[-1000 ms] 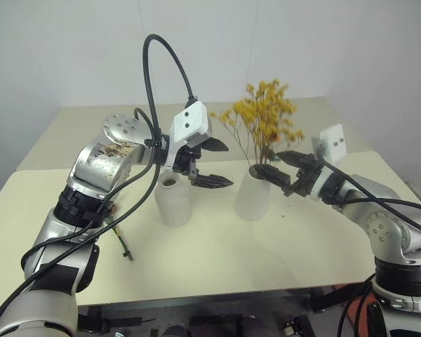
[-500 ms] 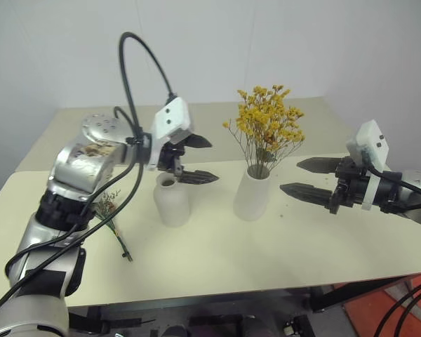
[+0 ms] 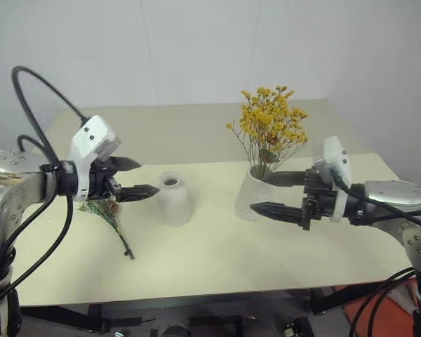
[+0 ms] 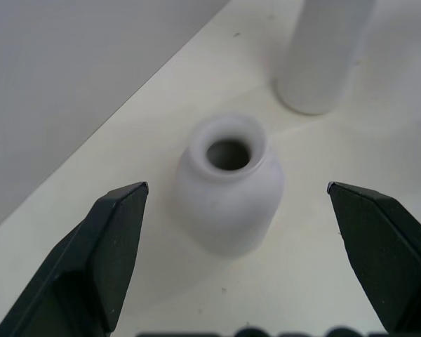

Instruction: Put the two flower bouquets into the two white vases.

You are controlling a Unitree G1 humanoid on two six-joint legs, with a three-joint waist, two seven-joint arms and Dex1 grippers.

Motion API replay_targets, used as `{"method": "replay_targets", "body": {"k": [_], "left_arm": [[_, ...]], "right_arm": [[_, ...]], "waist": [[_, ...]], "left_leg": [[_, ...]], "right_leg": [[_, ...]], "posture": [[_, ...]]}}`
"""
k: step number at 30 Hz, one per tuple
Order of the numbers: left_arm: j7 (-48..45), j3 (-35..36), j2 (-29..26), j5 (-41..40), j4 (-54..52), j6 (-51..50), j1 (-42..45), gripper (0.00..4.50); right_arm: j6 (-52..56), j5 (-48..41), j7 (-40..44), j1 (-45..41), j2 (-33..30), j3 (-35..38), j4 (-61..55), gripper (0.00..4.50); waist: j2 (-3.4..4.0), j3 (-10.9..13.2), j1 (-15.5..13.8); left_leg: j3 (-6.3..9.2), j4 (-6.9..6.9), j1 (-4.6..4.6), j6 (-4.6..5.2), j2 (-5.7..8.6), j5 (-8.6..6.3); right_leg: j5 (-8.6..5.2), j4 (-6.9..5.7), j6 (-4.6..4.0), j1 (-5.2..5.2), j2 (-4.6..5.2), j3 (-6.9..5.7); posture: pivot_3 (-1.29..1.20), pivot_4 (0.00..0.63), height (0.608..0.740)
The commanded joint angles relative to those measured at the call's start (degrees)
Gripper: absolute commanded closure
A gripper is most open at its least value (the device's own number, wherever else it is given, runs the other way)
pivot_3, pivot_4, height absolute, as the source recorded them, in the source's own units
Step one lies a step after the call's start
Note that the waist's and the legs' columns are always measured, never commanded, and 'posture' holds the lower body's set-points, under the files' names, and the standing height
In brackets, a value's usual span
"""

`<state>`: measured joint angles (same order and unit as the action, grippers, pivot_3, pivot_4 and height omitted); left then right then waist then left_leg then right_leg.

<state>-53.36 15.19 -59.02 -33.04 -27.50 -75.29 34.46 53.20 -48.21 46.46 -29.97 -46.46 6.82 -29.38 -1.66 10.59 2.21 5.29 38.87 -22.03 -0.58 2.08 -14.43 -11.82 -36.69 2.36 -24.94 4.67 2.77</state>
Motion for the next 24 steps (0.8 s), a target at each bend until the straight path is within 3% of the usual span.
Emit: {"method": "replay_targets", "body": {"k": [1, 6, 12, 17, 21, 24], "left_arm": [[2.4, 6.5, -1.9, -3.4, -6.5, -8.5, -3.3, 0.0], [6.2, 12.1, -3.8, -7.8, -10.1, -17.0, -10.2, 0.0], [26.6, 11.5, -4.5, -17.0, -1.0, -17.2, -12.7, 0.0], [56.7, 7.3, 0.7, -36.8, 14.7, -17.2, -5.1, 0.0], [82.1, -3.4, 2.0, -54.1, 29.8, -17.2, 4.4, 0.0], [106.2, -14.5, -1.6, -76.7, 33.9, -4.8, 7.1, 0.0]], "right_arm": [[-2.2, 0.7, 0.0, -1.4, 0.1, -0.1, -0.6, 0.04], [-3.8, 2.9, 1.4, -1.7, -0.5, -1.9, 0.7, 0.04], [-4.5, 4.3, 2.1, -2.1, -0.6, -2.8, 1.3, 0.04], [-4.8, 5.2, 1.7, -1.7, -0.4, -3.0, 0.7, 0.04], [-4.8, 6.2, 0.3, -1.7, 0.2, -3.2, 0.5, 0.04], [-4.1, 5.8, -0.5, -0.9, 0.2, -2.2, -0.6, 0.04]], "waist": [[0.0, 0.0, 0.0], [0.0, 0.0, 0.2], [-0.01, 0.0, 0.2], [-0.02, 0.0, -0.3], [-0.17, 0.0, -0.9], [-0.2, 0.0, -1.1]], "left_leg": [[0.0, 0.0, -0.01, 0.0, 0.01, 0.0], [-0.01, -0.02, 0.04, -0.01, -0.05, 0.0], [-0.01, -0.06, 0.36, -0.01, -0.19, -0.01], [0.11, -0.09, 0.81, -0.05, -0.2, -0.04], [0.21, -0.09, 0.83, -0.08, -0.14, -0.05], [0.45, -0.1, 0.79, -0.19, -0.16, -0.11]], "right_leg": [[0.02, 0.0, -0.03, -0.01, 0.01, 0.0], [0.07, -0.03, -0.14, -0.02, -0.06, 0.0], [-0.03, -0.03, -0.02, 0.2, -0.2, 0.03], [-0.11, 0.09, 0.1, 0.69, -0.17, -0.04], [-0.01, 0.03, -0.04, 0.68, -0.12, -0.04], [0.11, 0.01, -0.25, 0.56, -0.11, 0.01]], "posture": [[0.0, 0.15, 0.74], [0.0, 0.15, 0.74], [0.0, 0.15, 0.74], [0.0, 0.15, 0.74], [0.0, 0.15, 0.74], [0.0, 0.15, 0.74]]}}
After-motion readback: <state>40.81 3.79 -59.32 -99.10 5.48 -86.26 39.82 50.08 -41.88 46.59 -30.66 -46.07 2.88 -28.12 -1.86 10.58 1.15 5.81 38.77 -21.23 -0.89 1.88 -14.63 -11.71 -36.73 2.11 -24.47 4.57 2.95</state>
